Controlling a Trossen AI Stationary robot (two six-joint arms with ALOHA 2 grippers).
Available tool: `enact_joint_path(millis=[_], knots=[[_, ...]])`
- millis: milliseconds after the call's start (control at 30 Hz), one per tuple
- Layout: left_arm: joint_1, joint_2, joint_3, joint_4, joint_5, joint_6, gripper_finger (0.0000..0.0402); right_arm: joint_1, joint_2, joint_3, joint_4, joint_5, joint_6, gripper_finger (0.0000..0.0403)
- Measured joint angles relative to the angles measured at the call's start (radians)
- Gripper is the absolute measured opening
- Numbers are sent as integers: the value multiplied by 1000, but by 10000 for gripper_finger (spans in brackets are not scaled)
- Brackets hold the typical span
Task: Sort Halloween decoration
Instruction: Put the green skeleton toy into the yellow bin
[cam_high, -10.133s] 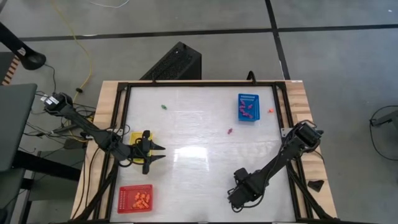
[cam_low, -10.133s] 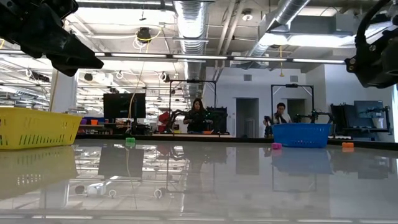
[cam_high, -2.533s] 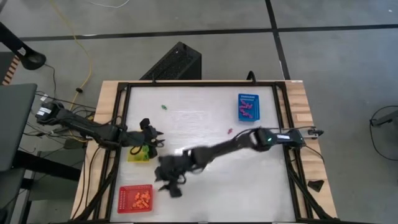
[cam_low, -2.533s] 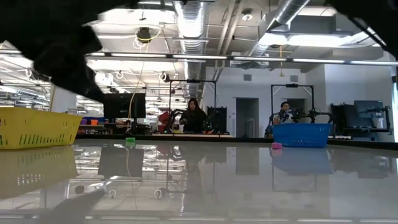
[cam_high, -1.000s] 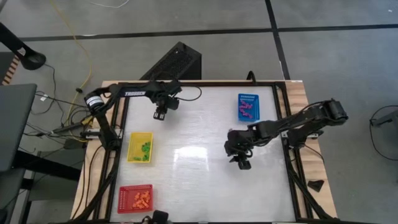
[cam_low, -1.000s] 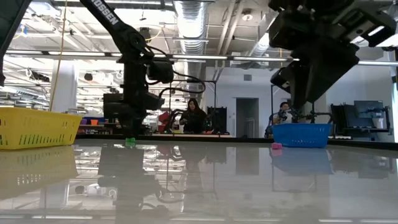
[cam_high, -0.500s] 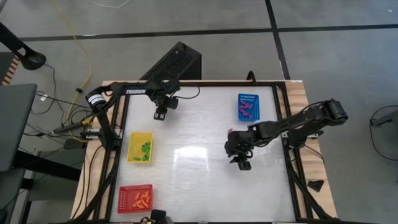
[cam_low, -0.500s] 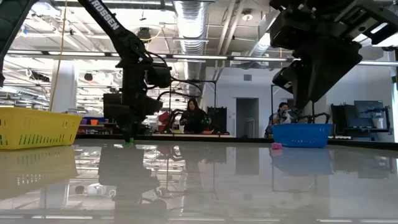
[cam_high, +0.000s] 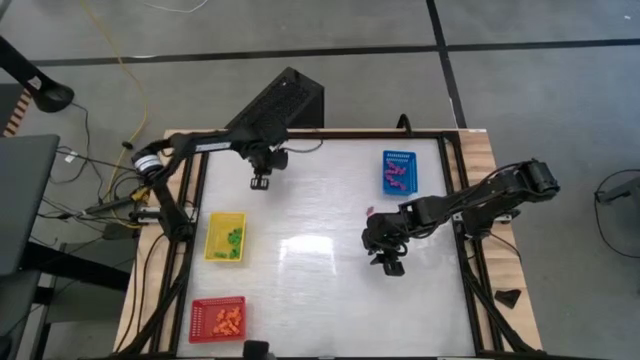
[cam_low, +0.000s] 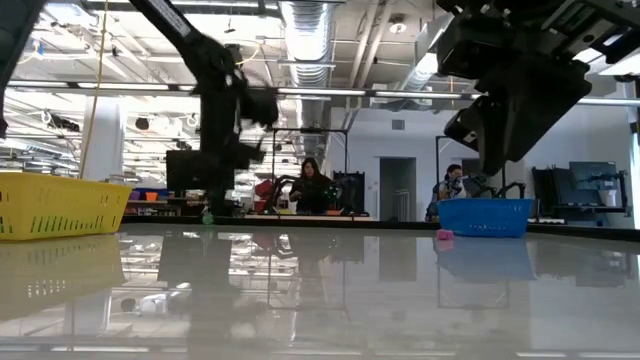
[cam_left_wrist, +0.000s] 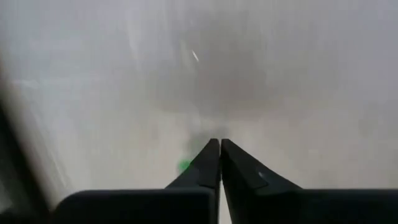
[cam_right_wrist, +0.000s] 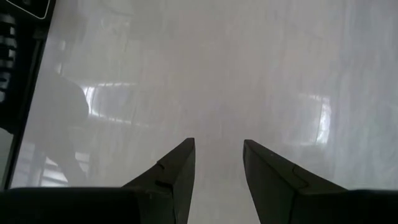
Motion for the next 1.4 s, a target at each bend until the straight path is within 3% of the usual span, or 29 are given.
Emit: enact_joint_path(millis=[167, 333, 400, 533, 700, 1033, 1200, 1400], knots=[[-11, -128, 32, -53, 131, -56, 1, 0, 0, 0, 11, 0, 1, 166], [-25, -296, 27, -198, 316, -249, 1, 0, 0, 0, 37, 0, 0, 166], [-43, -347, 7, -208, 296, -326, 0, 0, 0, 0, 46, 0, -9, 166], [-55, -415, -78, -53, 141, -529, 0, -10, 0, 0, 51, 0, -49, 166], [-45, -383, -146, 42, 127, -646, 21, -31, 0, 0, 51, 0, -52, 166], [36, -177, -154, 140, 19, -1024, 156, -35, 5, 0, 53, 0, -54, 166], [70, -74, -154, 145, 43, -1039, 196, -35, 10, 0, 52, 0, -54, 166], [65, -23, -150, 199, 79, -1025, 200, -39, 10, 0, 53, 0, -61, 166]])
